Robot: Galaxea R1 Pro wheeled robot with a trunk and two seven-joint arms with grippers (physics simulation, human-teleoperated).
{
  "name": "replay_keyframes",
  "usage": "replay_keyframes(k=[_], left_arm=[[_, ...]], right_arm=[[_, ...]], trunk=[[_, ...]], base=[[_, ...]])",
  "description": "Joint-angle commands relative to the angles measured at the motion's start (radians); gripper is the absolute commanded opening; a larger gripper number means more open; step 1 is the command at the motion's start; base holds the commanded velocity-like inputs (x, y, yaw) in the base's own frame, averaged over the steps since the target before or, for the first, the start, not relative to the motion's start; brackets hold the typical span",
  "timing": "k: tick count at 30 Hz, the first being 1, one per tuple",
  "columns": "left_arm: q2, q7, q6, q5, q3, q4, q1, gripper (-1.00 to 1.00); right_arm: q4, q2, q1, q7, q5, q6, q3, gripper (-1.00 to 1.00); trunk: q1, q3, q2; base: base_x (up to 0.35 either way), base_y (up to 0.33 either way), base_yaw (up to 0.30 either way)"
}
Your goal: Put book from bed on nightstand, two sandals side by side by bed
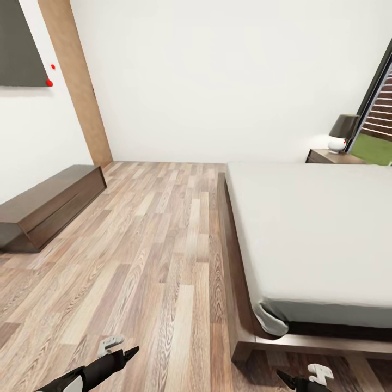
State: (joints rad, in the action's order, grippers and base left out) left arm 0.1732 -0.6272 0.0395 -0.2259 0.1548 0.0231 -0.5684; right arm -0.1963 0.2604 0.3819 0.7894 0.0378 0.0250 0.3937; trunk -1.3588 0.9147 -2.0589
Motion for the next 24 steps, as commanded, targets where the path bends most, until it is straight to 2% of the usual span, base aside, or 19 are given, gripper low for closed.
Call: replay_keyframes(k=[1, 24], left_arm=[[0.0, -0.003, 0.003, 0.003, 0.006, -0.001, -0.001, 1.0], [0.0, -0.003, 0.003, 0.002, 0.007, -0.002, -0.001, 1.0]], right_arm=[[0.001, 0.0, 0.001, 0.003, 0.004, 0.003, -0.001, 1.0], [0.002, 0.0, 0.0, 0.004, 0.006, 0.003, -0.001, 1.0]], trunk=[[0.004, -0.002, 0.007], [0.008, -0.006, 0.014]], base=[[0.0, 0.0, 0.0], [0.0, 0.0, 0.0]])
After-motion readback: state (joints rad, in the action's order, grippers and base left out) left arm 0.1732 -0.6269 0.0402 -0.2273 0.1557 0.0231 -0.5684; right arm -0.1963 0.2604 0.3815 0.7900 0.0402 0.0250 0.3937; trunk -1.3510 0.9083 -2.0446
